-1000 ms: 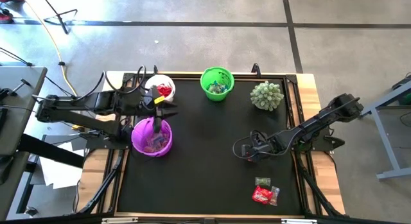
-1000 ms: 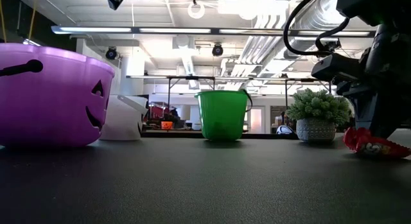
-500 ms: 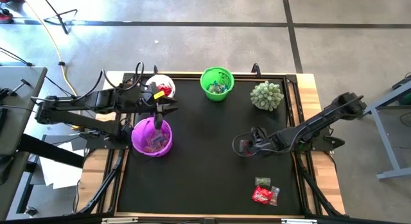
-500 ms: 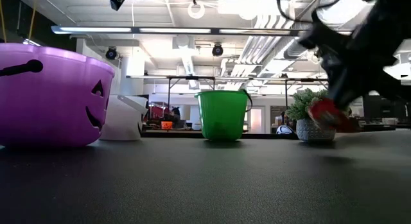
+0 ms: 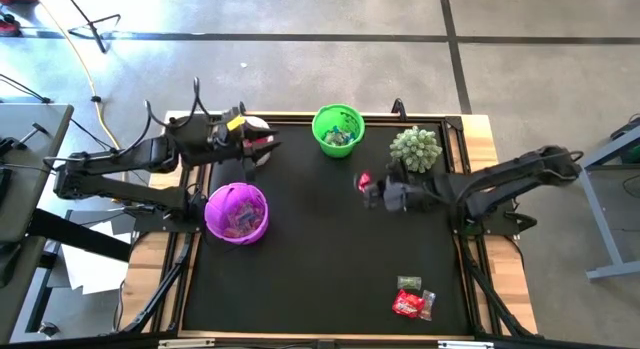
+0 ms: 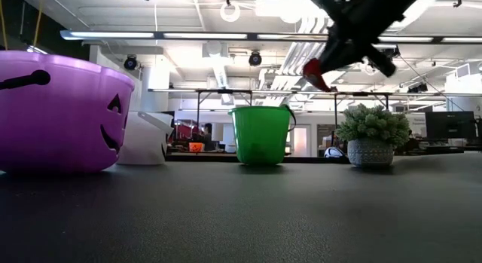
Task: Sort candy
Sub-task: Put the red candy into the white bucket
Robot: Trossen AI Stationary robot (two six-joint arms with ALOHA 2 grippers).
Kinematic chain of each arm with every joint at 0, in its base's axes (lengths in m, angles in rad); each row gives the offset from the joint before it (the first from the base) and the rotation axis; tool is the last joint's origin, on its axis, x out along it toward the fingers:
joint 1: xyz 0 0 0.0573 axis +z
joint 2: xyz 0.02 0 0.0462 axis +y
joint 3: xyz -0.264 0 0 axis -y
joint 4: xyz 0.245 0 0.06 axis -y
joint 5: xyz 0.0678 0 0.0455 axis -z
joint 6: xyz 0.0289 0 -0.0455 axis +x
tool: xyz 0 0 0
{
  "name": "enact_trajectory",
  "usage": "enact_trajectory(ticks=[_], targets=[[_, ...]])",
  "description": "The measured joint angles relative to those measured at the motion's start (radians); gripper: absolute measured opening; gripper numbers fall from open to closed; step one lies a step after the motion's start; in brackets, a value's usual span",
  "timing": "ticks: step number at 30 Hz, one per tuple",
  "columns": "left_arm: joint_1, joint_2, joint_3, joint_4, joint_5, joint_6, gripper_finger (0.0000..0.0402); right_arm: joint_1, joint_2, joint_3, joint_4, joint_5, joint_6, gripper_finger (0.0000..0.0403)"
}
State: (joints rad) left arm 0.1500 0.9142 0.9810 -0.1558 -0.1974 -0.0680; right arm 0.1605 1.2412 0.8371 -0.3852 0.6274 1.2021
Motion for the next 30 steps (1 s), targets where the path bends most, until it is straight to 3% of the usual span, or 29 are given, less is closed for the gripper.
enact_trajectory(ticks=[4, 11, 14, 21, 30], targets=[[0.048, 0.000, 0.000, 0.043, 0.000, 0.018, 0.0129, -0.122, 0.000, 0.020, 0.129, -0.034, -0.171, 0.0004], [0.106, -0.002, 0.000, 0.019, 0.019, -0.001, 0.0129, -0.286, 0.033, 0.024, 0.556, -0.234, -0.434, 0.0004], [0.129, 0.010, 0.000, 0.025, 0.072, -0.006, 0.0129, -0.317, 0.062, 0.055, 0.681, -0.322, -0.495, 0.0004], [0.159, 0.073, 0.000, 0.110, 0.240, -0.033, 0.0129, -0.311, 0.163, 0.213, 0.736, -0.403, -0.692, 0.0004], [0.155, 0.163, 0.000, 0.280, 0.278, -0.030, 0.0129, -0.301, 0.291, 0.457, 0.639, -0.453, -0.846, 0.0004]])
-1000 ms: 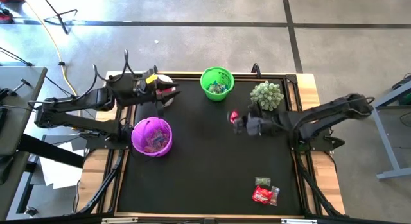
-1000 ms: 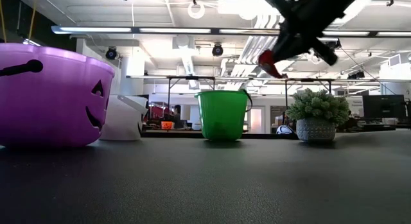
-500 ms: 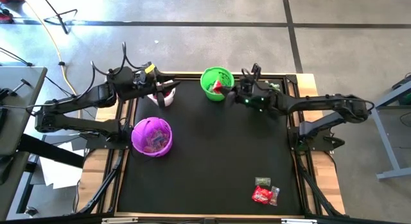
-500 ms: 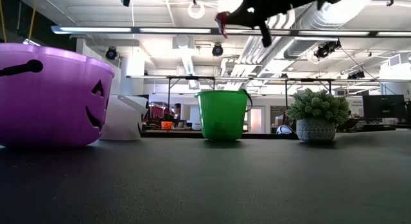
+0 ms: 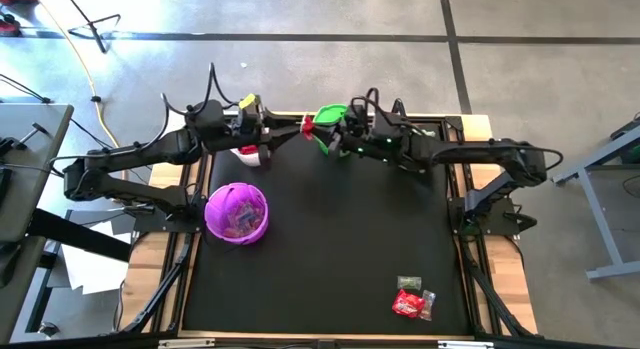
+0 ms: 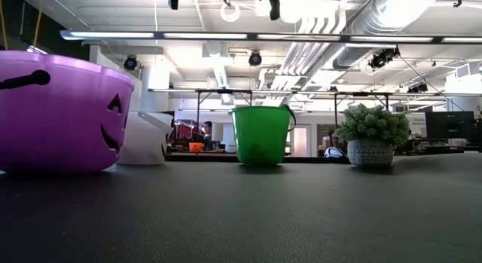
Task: Sort candy
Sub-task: Put the red candy into the white bucket
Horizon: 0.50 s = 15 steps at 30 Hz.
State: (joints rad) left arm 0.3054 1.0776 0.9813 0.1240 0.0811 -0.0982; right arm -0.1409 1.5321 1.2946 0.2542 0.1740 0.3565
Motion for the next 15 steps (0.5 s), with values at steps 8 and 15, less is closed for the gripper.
enact_trajectory(ticks=[8, 15], targets=[[-0.001, 0.008, 0.000, 0.009, 0.000, 0.040, 0.0129, 0.019, 0.028, 0.060, -0.060, -0.037, -0.038, 0.0004], [-0.002, 0.017, 0.000, 0.050, -0.003, 0.039, 0.0129, 0.019, 0.027, 0.060, -0.055, -0.040, -0.043, 0.0004]])
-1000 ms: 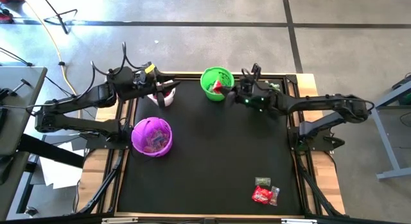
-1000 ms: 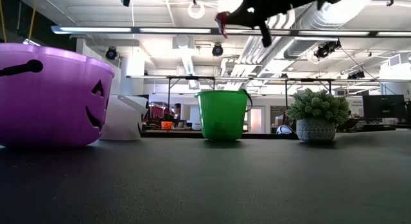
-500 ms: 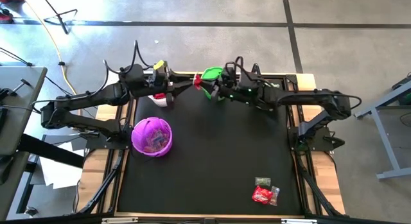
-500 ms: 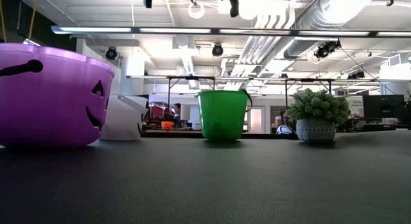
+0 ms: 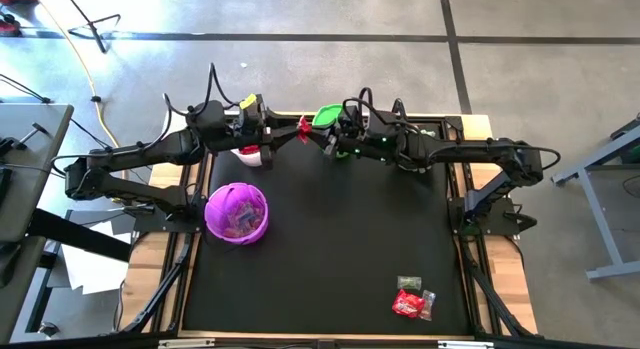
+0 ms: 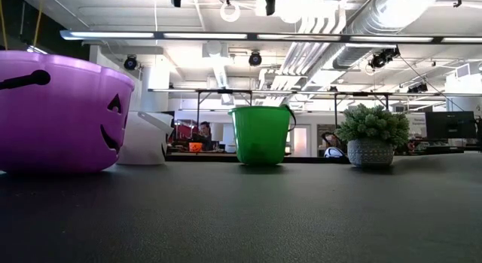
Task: Sort candy
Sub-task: Put the red candy into the white bucket
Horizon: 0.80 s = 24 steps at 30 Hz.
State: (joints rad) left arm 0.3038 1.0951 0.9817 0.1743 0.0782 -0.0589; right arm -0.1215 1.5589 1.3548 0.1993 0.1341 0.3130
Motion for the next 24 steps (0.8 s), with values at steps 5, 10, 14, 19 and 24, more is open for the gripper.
enact_trajectory(ticks=[5, 10, 14, 19, 24], targets=[[0.000, 0.017, 0.000, 0.024, 0.001, -0.044, 0.0129, -0.001, 0.000, 0.000, 0.007, 0.000, 0.000, 0.0004], [0.002, 0.043, 0.001, 0.039, 0.049, -0.144, 0.0129, 0.000, 0.000, 0.000, -0.001, -0.002, -0.008, 0.0004], [-0.001, 0.057, 0.001, 0.064, 0.059, -0.157, 0.0129, 0.000, 0.000, 0.000, -0.001, -0.004, -0.008, 0.0004], [-0.002, 0.055, 0.001, 0.057, 0.063, -0.165, 0.0106, 0.001, 0.000, 0.000, -0.003, -0.005, -0.008, 0.0004], [-0.002, 0.055, 0.001, 0.058, 0.063, -0.166, 0.0040, 0.001, 0.000, 0.000, -0.012, -0.006, -0.008, 0.0004]])
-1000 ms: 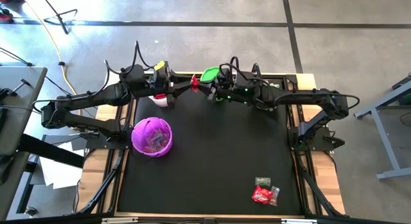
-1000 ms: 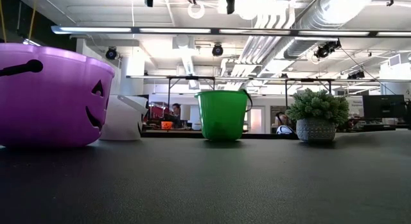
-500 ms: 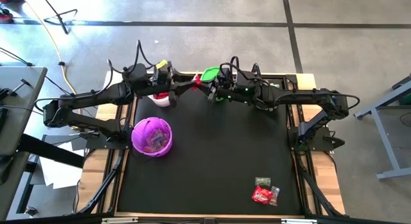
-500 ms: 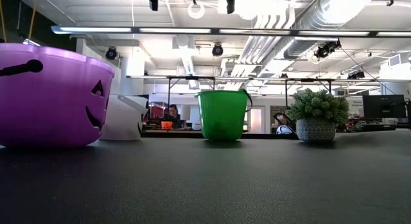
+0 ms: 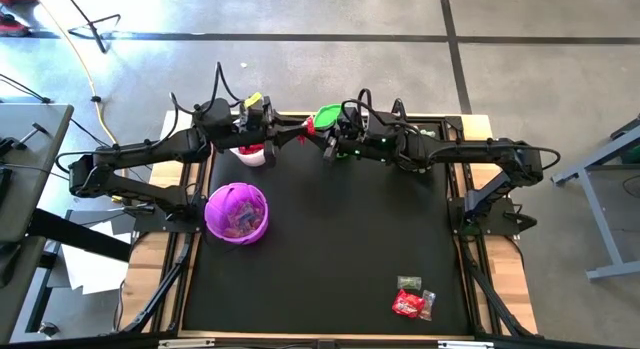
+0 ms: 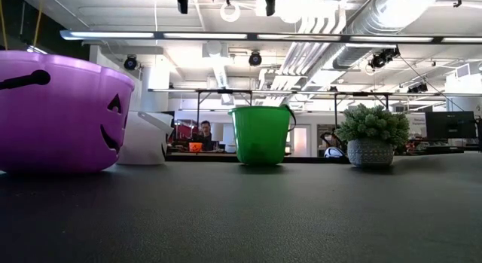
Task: Sort candy
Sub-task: Put the red candy into the white bucket
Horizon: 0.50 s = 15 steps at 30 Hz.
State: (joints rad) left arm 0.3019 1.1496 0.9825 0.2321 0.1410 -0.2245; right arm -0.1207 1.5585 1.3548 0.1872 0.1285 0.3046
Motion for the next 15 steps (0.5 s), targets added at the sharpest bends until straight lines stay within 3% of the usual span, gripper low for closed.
enact_trajectory(ticks=[3, 9, 15], targets=[[0.000, 0.000, 0.000, -0.001, 0.000, 0.000, 0.0011, 0.000, 0.000, 0.000, -0.007, 0.001, 0.000, 0.0004], [0.000, -0.002, -0.002, -0.009, 0.000, 0.000, 0.0008, -0.002, 0.000, 0.000, -0.030, 0.017, -0.010, 0.0013], [-0.002, -0.002, -0.002, -0.011, 0.006, 0.000, 0.0002, -0.003, 0.000, 0.000, -0.044, 0.019, -0.026, 0.0081]])
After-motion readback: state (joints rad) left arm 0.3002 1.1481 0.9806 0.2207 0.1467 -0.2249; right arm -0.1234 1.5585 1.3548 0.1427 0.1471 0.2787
